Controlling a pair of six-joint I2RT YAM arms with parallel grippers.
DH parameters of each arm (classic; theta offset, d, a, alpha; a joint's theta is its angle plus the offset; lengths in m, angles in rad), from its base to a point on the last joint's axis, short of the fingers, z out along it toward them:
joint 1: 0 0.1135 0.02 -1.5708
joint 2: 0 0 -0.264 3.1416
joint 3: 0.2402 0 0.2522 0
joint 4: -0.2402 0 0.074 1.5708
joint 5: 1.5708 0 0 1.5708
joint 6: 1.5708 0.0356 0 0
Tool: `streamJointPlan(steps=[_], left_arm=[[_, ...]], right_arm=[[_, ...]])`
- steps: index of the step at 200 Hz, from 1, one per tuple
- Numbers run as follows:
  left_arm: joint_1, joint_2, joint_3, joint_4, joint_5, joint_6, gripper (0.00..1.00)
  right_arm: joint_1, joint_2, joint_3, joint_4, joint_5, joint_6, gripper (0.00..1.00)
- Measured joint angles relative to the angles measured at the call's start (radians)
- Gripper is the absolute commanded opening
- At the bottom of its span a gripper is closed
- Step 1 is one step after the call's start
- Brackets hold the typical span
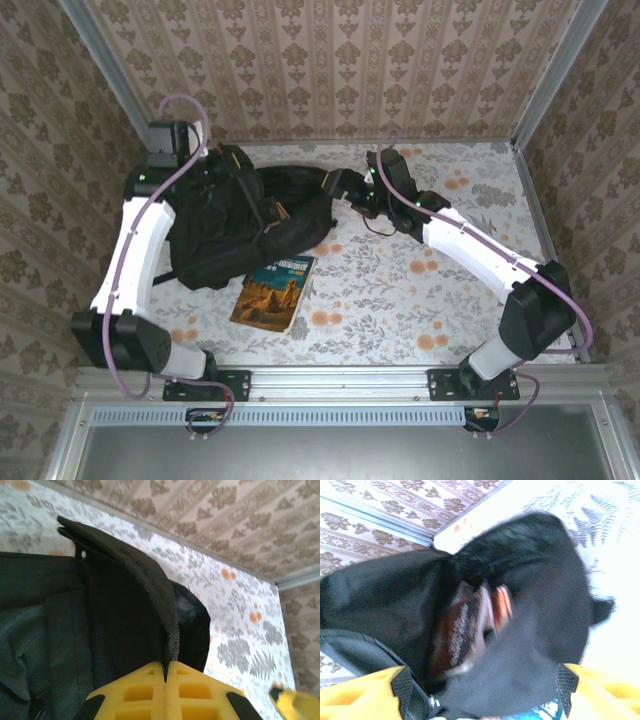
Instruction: Pack the student bag
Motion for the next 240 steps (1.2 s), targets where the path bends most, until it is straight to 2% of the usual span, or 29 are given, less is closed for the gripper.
streamJointPlan(steps=[52,60,70,79,97,132,152,180,199,217,240], left_arm=[[0.017,0.231,0.193,0.028,-0.053,0.032,0.0],[0.017,0.262,0.214,0.028,-0.051,0.035,0.07],[0.016,0.296,0.234,0.027,-0.046,0.042,0.26],[0.011,0.318,0.241,0.029,-0.04,0.046,0.38],[-0.01,0.319,0.217,0.029,-0.037,0.052,0.48],[-0.082,0.132,-0.076,0.072,-0.029,0.026,0.55],[-0.098,-0.035,-0.273,0.067,-0.031,0.008,0.67],[-0.094,-0.281,-0.494,0.055,-0.058,-0.016,0.69],[-0.122,-0.417,-0.607,0.045,-0.074,-0.033,0.7],[-0.18,-0.483,-0.697,0.034,-0.103,-0.054,0.71],[-0.284,-0.482,-0.8,0.035,-0.169,-0.086,0.75]], right_arm=[[-0.034,-0.021,-0.11,-0.003,-0.037,-0.049,0.78],[-0.034,-0.015,-0.117,-0.003,-0.056,-0.053,0.78],[-0.034,0.003,-0.117,0.006,-0.084,-0.058,0.78],[-0.031,0.026,-0.117,0.021,-0.109,-0.06,0.78],[-0.021,0.085,-0.117,0.037,-0.148,-0.063,0.77],[0.032,0.176,-0.134,0.047,-0.195,-0.062,0.76],[0.071,0.183,-0.17,0.05,-0.211,-0.057,0.76],[0.117,0.19,-0.204,0.066,-0.215,-0.039,0.76],[0.14,0.216,-0.205,0.088,-0.231,-0.028,0.75],[0.154,0.249,-0.206,0.1,-0.238,-0.021,0.75],[0.16,0.256,-0.233,0.103,-0.237,-0.018,0.75]])
